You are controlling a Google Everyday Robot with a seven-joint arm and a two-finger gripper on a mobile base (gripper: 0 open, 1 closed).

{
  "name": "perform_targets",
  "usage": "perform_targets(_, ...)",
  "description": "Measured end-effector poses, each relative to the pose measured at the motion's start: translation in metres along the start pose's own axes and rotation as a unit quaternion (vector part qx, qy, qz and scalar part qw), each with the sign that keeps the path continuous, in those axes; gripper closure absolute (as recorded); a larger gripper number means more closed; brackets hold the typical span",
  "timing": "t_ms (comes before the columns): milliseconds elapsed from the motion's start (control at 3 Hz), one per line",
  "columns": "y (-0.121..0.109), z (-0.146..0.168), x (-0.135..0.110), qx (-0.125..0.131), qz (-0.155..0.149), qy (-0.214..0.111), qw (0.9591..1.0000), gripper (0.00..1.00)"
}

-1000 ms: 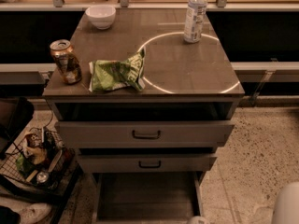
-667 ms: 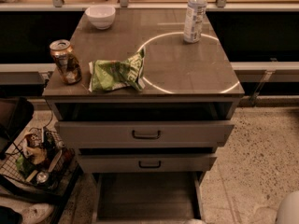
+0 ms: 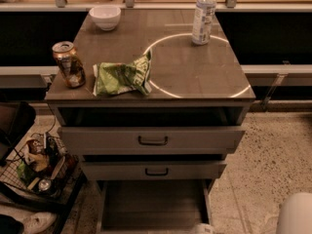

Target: Close bottom drawer

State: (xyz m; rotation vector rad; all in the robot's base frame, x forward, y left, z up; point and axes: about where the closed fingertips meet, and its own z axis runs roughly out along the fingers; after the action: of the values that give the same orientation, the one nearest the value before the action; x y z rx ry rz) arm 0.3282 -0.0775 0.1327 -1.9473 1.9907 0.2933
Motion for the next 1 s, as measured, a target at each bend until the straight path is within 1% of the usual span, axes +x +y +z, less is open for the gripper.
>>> perform_targets(333, -0.02, 0.003, 0.005, 0.01, -0.009, 0.005, 0.9999, 1.0)
perform_targets(667, -0.068, 0.005, 0.012, 0.032, -0.026, 0.013, 0.9991, 1.0)
perform_targets(1000, -0.087, 0.006, 0.012, 0.041, -0.033, 0.014, 0.9985, 1.0)
